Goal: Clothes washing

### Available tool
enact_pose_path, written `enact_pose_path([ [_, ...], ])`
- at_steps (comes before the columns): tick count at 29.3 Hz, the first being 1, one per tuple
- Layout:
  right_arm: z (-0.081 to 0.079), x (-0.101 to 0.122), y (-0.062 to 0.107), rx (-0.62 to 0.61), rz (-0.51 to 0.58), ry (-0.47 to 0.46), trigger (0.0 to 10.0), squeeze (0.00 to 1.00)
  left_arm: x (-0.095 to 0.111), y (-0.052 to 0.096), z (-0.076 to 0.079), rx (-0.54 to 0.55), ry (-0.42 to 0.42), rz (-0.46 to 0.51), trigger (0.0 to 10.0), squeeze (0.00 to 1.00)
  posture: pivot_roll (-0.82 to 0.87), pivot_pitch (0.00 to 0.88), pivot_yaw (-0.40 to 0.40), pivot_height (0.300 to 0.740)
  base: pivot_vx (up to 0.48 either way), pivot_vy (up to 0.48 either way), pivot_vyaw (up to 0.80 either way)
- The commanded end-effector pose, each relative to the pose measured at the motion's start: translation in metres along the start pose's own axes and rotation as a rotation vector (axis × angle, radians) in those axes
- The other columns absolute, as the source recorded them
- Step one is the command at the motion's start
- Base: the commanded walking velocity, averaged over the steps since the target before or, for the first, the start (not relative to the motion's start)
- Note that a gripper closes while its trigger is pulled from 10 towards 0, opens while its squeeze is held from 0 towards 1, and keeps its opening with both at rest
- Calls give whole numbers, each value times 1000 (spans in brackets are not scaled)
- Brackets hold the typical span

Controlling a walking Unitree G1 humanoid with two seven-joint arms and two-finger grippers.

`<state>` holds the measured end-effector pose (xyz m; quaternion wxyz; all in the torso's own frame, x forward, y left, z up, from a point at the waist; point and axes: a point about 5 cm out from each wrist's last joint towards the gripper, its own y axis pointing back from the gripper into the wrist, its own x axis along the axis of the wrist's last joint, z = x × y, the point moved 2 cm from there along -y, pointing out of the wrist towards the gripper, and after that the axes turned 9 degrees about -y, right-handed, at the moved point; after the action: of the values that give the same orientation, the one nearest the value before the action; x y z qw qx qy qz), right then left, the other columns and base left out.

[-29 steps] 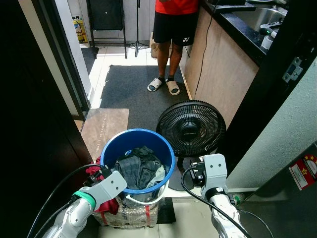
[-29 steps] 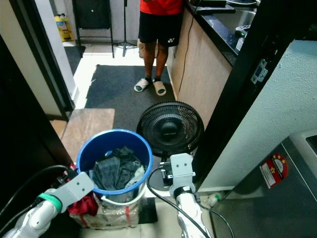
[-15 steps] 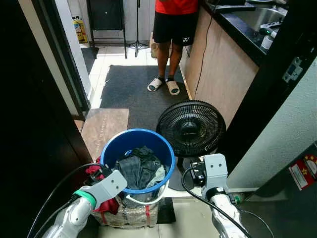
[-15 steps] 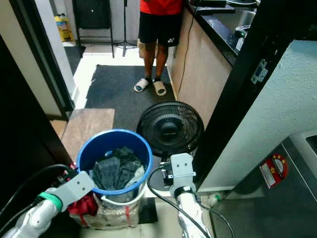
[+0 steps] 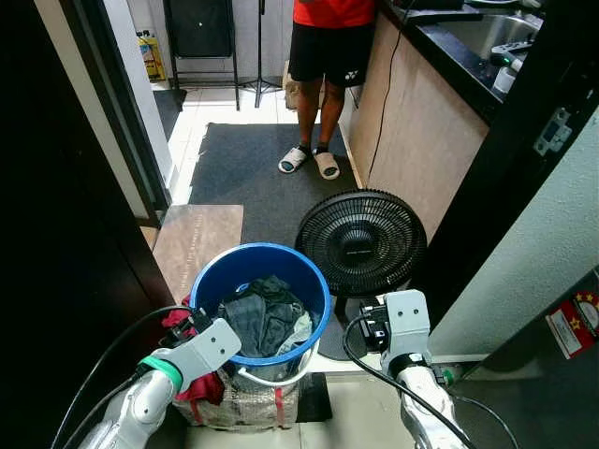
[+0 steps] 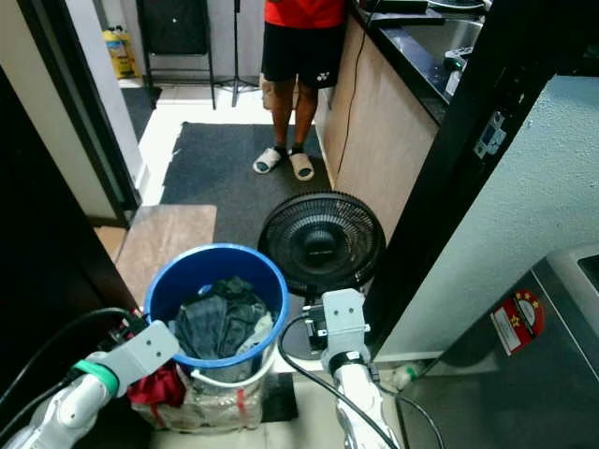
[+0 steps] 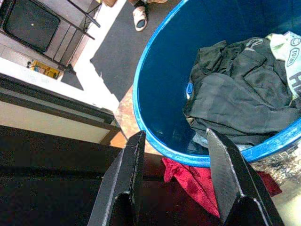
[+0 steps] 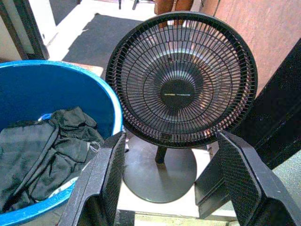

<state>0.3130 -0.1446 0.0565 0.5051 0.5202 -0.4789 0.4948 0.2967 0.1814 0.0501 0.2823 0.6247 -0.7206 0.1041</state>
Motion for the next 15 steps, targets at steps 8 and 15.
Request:
enact_pose_path([
  [8, -2, -8, 3, 4, -31, 2, 10000, 0, -7, 5, 6, -22, 2, -27, 10000, 0, 15, 62, 50, 740, 0, 0, 0],
  [15, -9, -9, 2, 23, -36, 0, 10000, 0, -8, 3, 5, -22, 1, -29, 10000, 0, 25, 53, 45, 740, 0, 0, 0],
])
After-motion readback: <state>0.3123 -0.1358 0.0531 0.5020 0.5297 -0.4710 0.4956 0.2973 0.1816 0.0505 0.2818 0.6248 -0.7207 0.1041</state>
